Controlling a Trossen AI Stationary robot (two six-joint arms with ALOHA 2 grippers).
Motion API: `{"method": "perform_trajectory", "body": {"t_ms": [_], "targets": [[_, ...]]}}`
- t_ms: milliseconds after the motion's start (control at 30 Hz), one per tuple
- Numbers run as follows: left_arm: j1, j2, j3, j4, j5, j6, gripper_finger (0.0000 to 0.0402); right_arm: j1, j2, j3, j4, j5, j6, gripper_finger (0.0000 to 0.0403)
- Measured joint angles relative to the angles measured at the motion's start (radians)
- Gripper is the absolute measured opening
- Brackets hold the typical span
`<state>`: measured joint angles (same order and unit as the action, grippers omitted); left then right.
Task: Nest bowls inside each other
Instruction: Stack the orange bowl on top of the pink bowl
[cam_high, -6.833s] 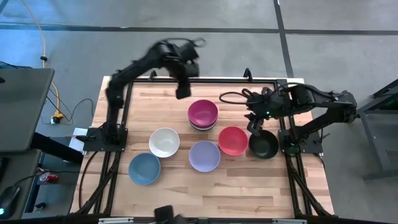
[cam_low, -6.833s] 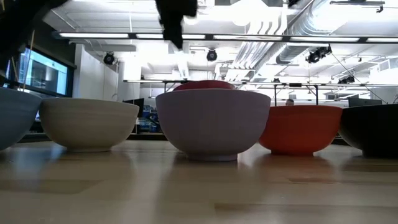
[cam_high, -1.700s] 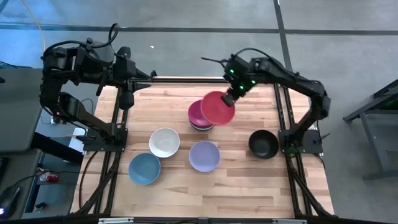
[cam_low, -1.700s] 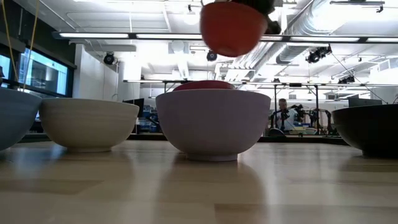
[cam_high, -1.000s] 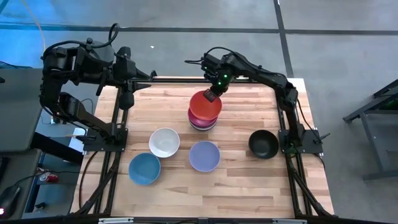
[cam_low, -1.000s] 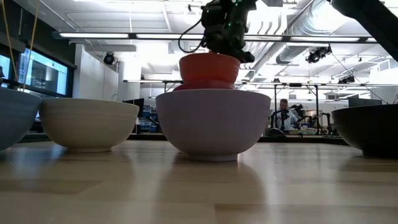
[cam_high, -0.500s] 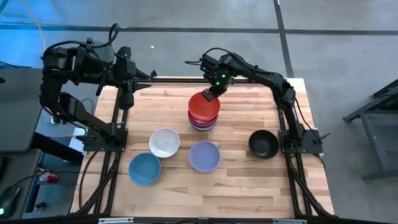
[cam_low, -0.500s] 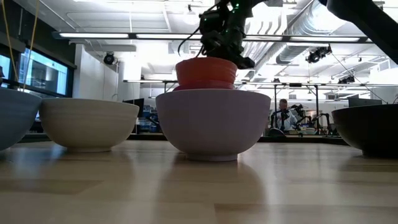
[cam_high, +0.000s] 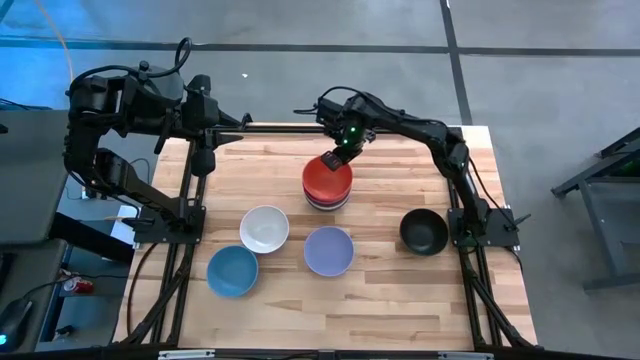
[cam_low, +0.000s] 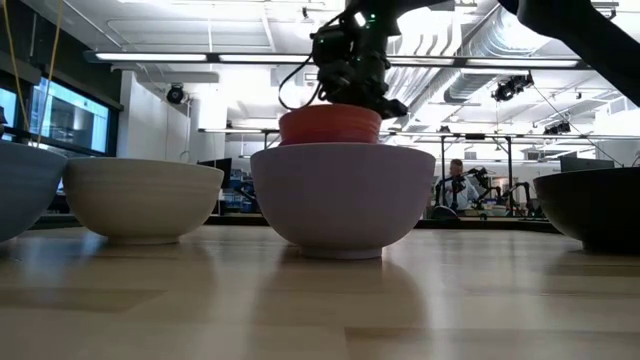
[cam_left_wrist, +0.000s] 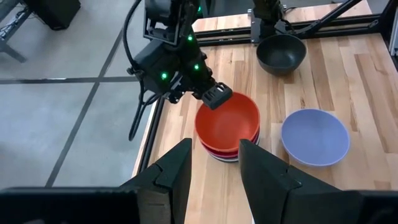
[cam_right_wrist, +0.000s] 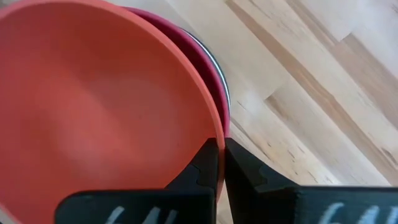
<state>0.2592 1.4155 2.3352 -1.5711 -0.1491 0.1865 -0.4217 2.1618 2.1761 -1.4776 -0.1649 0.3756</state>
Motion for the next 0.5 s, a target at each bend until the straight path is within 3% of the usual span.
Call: {"method": "perform_trajectory", "body": {"t_ms": [500], "targets": [[0.000, 0.000, 0.000, 0.000, 0.001, -0.018, 0.0120, 0.013, 0.019, 0.000, -0.015, 0.040, 0.001, 0.0000]]}}
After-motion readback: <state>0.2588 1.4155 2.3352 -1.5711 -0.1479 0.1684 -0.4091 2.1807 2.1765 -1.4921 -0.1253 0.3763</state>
